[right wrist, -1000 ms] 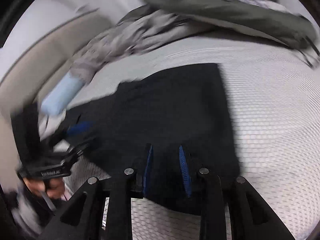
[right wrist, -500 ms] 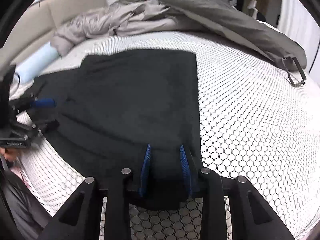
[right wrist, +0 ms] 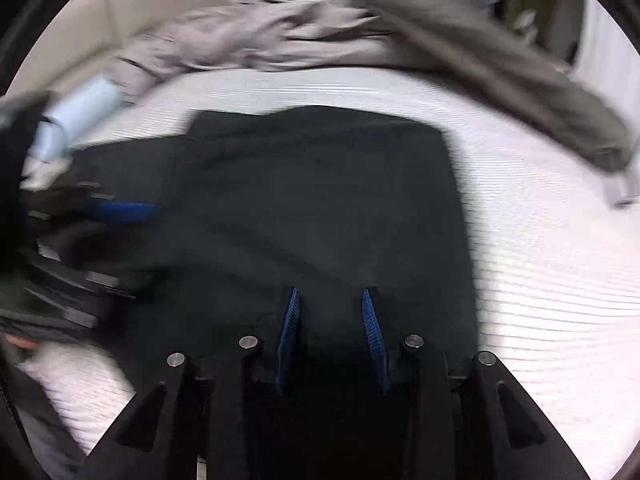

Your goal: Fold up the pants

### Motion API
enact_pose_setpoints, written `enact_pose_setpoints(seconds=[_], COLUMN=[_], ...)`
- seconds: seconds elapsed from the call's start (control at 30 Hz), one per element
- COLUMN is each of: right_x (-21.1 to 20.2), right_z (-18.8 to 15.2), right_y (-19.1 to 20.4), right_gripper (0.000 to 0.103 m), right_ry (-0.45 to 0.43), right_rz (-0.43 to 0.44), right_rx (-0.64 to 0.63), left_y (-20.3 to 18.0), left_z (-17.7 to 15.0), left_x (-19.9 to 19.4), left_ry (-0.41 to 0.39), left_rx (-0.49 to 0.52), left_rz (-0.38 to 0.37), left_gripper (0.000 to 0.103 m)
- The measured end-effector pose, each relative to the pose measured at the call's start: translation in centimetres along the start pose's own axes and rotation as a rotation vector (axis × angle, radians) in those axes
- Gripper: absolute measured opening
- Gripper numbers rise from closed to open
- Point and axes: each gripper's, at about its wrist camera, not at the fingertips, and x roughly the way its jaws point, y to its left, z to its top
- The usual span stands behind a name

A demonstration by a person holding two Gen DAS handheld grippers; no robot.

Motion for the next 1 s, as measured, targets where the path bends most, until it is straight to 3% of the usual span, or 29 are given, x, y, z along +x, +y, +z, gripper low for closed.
enact_pose_setpoints(seconds=[0.13,0.23,0.33,0.5,0.57,0.63,0.67,0.73,0.8,0.87,0.9,1.0], right_x=[-1.6,-3.0,-3.9,-2.0,-1.2,-0.2,0.5,1.8,1.4,0.8,0.7,-0.2], right_z=[-0.7,-0.7,0.0,2.8,3.2,2.9,2.8,2.2,1.6,0.9,0.6,0.2], right_y=[-2.5,-2.6,-2.3,-0.2,0.5,1.2,1.5,2.0,1.9,0.8,-0.6,-3.7], right_gripper=[0.032,0.034,0.034,0.034,0.034,0.034,0.034,0.033,0.033,0.033,0.033,0.034], right_ry=[-0.031,-0.07,-0.101,-0.099,-0.083,-0.049,-0.021,0.032,0.015,-0.007,-0.001,0.003], right_rz=[0.047,0.064,0.118,0.2,0.227,0.222,0.219,0.162,0.056,-0.166,-0.215,-0.113], right_rx=[0.067,0.094,0.111,0.152,0.144,0.126,0.111,0.042,-0.031,-0.075,-0.035,0.116], left_y=[-0.3,-0.2,0.0,-1.4,-1.7,-1.1,-0.6,-0.1,0.4,0.7,0.6,0.0], left_z=[-0.6,-0.8,0.4,3.6,4.5,4.4,3.9,3.3,3.1,3.0,2.9,2.7], left_x=[-0.3,-2.3,-4.9,-3.0,-1.3,1.4,2.4,2.5,2.0,1.8,1.7,1.6], left_ry=[0.0,-0.025,-0.115,-0.114,-0.087,-0.007,-0.002,-0.026,-0.031,-0.033,-0.034,-0.031], left_rx=[0.055,0.032,-0.032,-0.034,-0.028,-0.039,-0.041,-0.025,-0.032,-0.037,-0.027,0.01], left_rz=[0.054,0.071,0.047,0.049,0.027,0.05,0.041,0.004,-0.026,-0.035,-0.031,0.002], left_gripper=[0.063,0.059,0.059,0.056,0.044,0.031,0.03,0.03,0.031,0.032,0.032,0.032])
